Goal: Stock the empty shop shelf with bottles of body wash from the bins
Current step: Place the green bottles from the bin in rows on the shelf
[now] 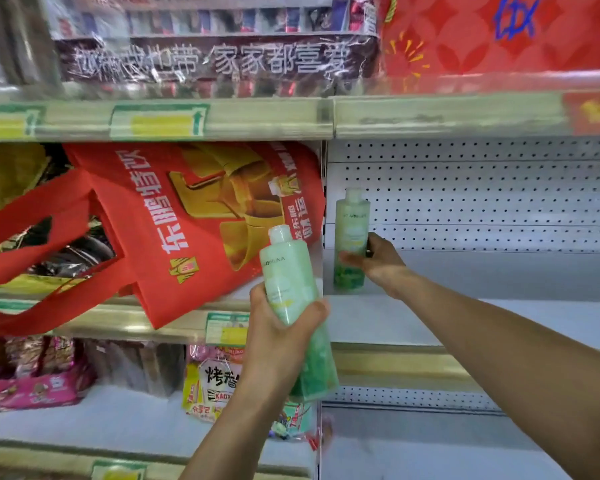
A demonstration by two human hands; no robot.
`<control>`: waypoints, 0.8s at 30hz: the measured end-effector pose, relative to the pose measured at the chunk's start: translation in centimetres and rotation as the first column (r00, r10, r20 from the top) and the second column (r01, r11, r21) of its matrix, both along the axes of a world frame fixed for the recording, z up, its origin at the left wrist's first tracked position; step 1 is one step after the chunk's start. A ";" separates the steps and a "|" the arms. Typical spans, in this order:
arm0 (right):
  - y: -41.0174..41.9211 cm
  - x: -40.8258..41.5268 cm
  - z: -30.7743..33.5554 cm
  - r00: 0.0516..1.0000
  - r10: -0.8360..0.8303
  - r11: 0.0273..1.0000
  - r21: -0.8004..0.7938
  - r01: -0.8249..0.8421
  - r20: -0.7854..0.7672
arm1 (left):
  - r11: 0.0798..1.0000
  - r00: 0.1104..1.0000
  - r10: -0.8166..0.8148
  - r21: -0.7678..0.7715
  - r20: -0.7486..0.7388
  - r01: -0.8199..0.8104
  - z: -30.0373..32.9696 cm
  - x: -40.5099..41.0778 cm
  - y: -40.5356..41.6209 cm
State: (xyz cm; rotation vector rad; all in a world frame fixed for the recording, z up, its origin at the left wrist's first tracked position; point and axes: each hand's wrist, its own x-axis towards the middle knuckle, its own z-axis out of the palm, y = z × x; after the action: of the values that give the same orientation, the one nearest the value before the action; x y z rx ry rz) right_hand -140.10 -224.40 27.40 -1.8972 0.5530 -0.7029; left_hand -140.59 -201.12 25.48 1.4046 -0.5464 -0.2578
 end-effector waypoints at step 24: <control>11.1 -9.4 3.9 0.964 0.265 0.964 -0.003 -0.265 0.026 | 0.996 0.992 0.023 0.086 0.126 -0.034 0.6 -4.3 0.3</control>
State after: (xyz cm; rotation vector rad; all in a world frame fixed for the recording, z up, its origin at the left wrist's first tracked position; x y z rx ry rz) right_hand -149.45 -213.31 31.31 -1.9135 0.2743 -0.5509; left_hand -144.85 -200.79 26.06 1.5201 -0.6240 -0.1736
